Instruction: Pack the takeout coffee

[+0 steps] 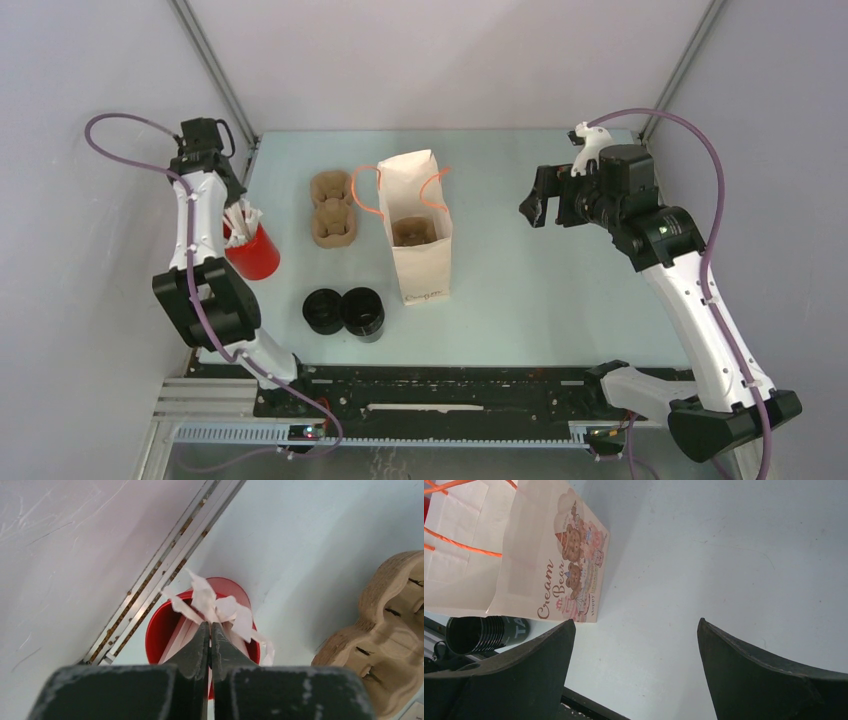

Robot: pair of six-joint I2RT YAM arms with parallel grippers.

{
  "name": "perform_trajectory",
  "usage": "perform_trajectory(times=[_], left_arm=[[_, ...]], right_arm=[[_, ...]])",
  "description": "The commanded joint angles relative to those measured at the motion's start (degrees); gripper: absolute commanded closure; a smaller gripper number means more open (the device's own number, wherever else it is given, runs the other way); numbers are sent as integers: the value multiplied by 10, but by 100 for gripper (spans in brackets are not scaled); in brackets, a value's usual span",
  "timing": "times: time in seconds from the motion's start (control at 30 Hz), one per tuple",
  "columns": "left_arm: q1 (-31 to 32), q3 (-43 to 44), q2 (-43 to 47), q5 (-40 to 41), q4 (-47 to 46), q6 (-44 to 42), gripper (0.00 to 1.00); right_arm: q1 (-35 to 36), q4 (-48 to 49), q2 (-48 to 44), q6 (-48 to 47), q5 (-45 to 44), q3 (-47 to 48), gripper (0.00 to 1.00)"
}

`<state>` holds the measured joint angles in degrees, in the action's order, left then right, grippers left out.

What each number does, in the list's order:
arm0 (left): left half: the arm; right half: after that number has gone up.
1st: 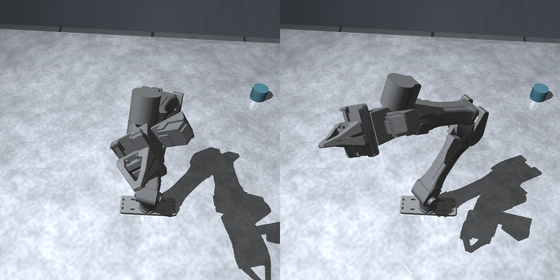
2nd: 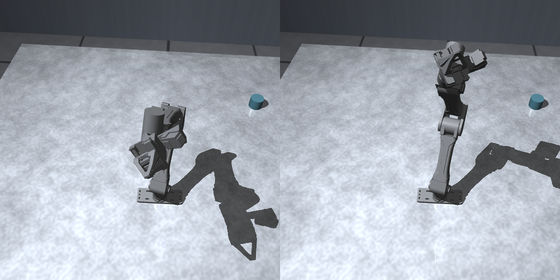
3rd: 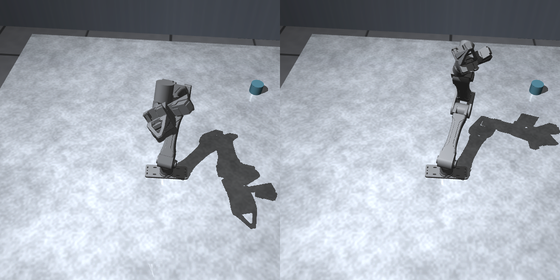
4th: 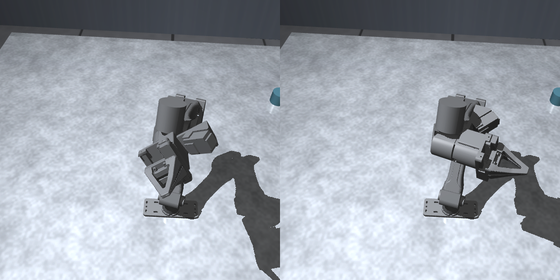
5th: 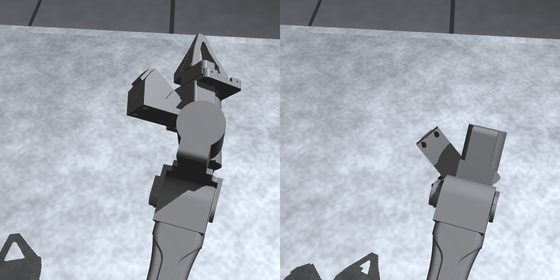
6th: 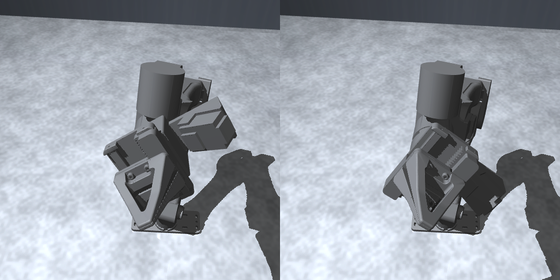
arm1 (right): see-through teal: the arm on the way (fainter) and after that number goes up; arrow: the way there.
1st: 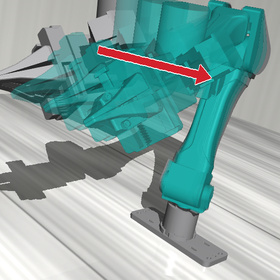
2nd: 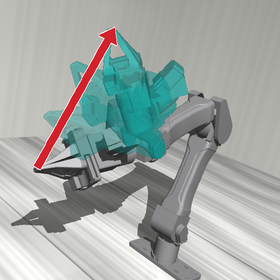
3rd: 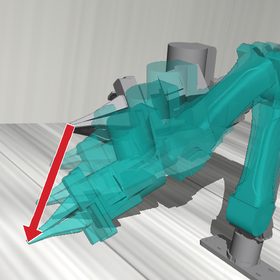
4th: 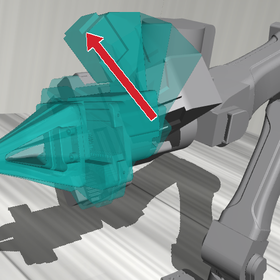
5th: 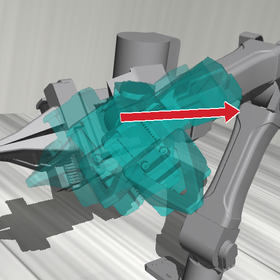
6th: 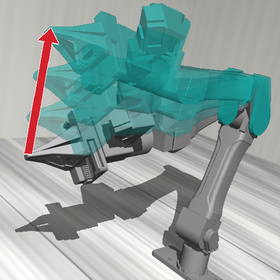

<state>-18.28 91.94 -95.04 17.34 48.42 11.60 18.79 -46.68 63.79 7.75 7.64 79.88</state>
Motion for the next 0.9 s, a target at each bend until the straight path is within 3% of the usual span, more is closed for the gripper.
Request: perform_trajectory(times=[0.0, 0.23, 0.47, 0.6, 0.67, 0.87], left_arm=[[1, 22, 66, 46, 40, 26, 97], [0, 110, 126, 70, 150, 95, 100], [5, 342, 137, 67, 268, 141, 100], [17, 406, 173, -35, 200, 163, 100], [48, 414, 188, -66, 150, 175, 100], [258, 499, 121, -106, 84, 142, 100]], right_arm=[[0, 26, 0, -8, 0, 8, 0], [7, 26, 4, -6, 0, 12, 0], [13, 25, 10, -7, -3, 15, 0], [19, 24, 18, -6, -7, 23, 0], [23, 24, 21, -7, -8, 27, 0], [35, 20, 29, -12, -15, 40, 0]])
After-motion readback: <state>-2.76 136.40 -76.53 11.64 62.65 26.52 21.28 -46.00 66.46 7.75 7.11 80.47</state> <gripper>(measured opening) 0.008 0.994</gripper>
